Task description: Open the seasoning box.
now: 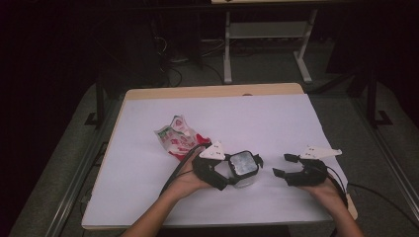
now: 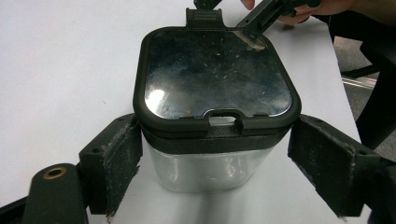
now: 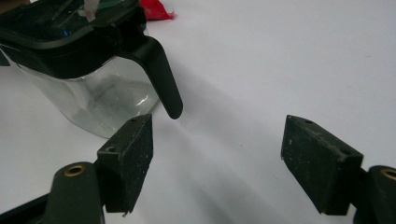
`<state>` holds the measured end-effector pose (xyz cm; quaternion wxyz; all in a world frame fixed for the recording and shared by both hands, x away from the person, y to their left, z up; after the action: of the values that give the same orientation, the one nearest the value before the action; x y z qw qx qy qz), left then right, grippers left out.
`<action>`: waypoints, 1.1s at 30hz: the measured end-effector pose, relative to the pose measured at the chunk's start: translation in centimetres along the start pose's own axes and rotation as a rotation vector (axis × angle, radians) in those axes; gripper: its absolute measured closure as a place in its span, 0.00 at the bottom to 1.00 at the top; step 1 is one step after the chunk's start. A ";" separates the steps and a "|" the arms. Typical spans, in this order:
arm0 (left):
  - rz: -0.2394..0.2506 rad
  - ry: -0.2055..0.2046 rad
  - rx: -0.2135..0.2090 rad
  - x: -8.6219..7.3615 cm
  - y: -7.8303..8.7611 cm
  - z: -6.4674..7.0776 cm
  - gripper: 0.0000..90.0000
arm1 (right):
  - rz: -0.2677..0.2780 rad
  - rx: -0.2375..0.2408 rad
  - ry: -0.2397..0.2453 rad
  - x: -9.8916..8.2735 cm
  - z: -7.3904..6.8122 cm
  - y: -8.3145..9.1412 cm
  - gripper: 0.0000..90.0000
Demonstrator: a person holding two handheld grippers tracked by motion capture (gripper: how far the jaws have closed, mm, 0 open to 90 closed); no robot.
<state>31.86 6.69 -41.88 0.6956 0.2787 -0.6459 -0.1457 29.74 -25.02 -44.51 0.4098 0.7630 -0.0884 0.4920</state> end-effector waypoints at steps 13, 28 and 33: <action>0.006 0.007 -0.001 0.3 0.5 0.0 0.21 | -0.006 -0.006 0.000 -0.2 0.0 -0.2 0.28; -0.008 -0.012 0.016 0.8 0.6 0.2 0.21 | -0.006 -0.008 -0.001 -0.2 0.1 -0.3 0.28; -0.009 -0.016 0.021 0.9 0.6 0.3 0.21 | -0.007 -0.010 -0.004 -0.2 0.1 -0.2 0.28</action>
<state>31.62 6.59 -40.76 0.6867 0.2876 -0.6518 -0.1442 29.84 -25.00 -44.80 0.4150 0.7624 -0.0889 0.4884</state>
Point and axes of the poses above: each handheld gripper's, and its own axes: y roughly backward along the jaws, x roughly out of its top, z roughly to its right, the point moved 1 cm from there along -y, roughly forward along the jaws, and after that the axes turned 4 degrees about -y, right-handed, at the moved point
